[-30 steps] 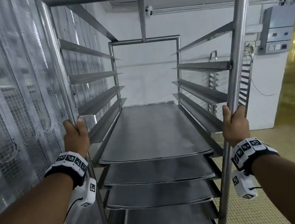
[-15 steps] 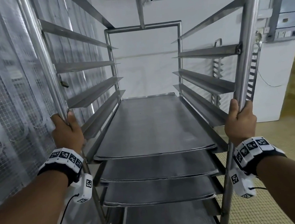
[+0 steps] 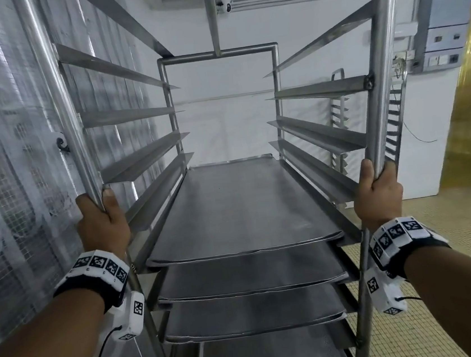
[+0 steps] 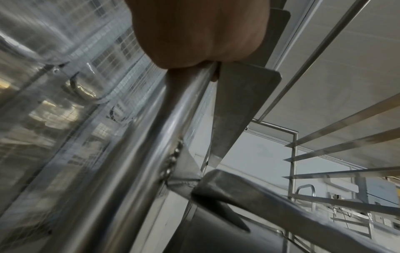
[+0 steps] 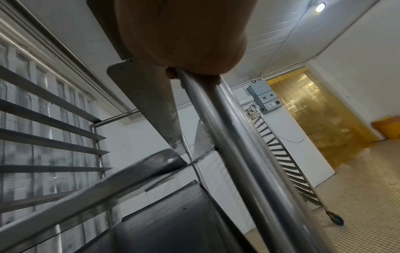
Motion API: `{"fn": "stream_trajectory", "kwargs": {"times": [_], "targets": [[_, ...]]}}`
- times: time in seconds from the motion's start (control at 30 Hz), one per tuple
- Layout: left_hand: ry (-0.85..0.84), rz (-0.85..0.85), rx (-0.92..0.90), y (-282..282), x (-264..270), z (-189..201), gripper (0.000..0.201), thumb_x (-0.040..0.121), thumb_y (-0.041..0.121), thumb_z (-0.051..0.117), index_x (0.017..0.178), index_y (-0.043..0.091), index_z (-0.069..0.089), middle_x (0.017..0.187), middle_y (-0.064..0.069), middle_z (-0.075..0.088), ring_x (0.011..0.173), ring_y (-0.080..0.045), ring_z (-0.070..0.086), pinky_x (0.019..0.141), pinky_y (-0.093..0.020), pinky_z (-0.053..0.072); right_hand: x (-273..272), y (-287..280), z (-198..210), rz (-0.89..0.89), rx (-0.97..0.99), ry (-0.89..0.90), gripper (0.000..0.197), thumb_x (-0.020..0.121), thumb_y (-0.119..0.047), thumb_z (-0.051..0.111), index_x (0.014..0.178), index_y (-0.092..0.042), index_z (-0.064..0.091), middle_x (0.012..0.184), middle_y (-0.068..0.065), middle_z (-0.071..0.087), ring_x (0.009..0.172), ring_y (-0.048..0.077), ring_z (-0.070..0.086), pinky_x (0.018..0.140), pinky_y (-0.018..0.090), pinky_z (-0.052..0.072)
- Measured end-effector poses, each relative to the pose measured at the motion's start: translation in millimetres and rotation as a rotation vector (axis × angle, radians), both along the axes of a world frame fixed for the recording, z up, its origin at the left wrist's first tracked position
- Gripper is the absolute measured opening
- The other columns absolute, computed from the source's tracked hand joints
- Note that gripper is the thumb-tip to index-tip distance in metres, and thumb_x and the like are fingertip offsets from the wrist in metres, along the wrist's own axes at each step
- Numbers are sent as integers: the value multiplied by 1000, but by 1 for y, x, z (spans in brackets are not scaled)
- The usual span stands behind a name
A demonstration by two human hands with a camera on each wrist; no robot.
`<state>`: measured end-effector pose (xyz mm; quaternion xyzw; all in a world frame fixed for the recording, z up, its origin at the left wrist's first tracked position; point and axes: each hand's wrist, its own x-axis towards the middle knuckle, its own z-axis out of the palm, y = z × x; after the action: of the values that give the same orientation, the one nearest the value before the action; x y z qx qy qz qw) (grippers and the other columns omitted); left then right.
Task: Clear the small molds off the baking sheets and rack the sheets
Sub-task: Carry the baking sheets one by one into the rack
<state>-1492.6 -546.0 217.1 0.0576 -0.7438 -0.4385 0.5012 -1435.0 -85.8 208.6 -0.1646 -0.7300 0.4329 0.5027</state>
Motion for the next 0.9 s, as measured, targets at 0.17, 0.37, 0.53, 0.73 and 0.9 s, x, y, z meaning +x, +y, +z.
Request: {"fn": "stream_trajectory", "kwargs": {"times": [0.17,0.37,0.53,0.73,0.9], "targets": [[-24,-5,11,0,-54,1,53,104,54,34,121,4,41,80,-19,59,71,-41,60,62,-43,45,-45,-2,1,-18,-7,-6,48,104,-50,36,107,-2,44,79,18,56,69,34,51,64,38,36],[-40,-44,1,6,-112,4,53,104,53,33,121,3,41,92,-29,65,79,-47,63,63,-41,43,-93,0,1,-49,-17,7,47,105,-46,39,109,1,45,78,15,53,68,30,47,64,36,33],[-55,-44,7,21,-164,3,54,101,61,31,118,10,39,80,-19,61,72,-44,63,64,-53,54,-135,14,0,-86,-11,15,45,106,-43,40,109,2,45,80,15,52,69,28,43,65,36,30],[-54,-30,-10,58,-208,-1,52,102,57,33,117,8,39,80,-19,60,73,-45,62,64,-51,52,-185,52,0,-94,-7,12,46,106,-45,38,107,1,46,77,13,51,67,28,44,64,35,30],[-23,7,-11,104,-231,-4,52,105,50,35,120,2,42,77,-22,60,69,-45,61,58,-47,48,-231,101,1,-78,12,13,50,107,-42,38,113,6,47,82,15,51,72,28,44,66,37,31]]}}
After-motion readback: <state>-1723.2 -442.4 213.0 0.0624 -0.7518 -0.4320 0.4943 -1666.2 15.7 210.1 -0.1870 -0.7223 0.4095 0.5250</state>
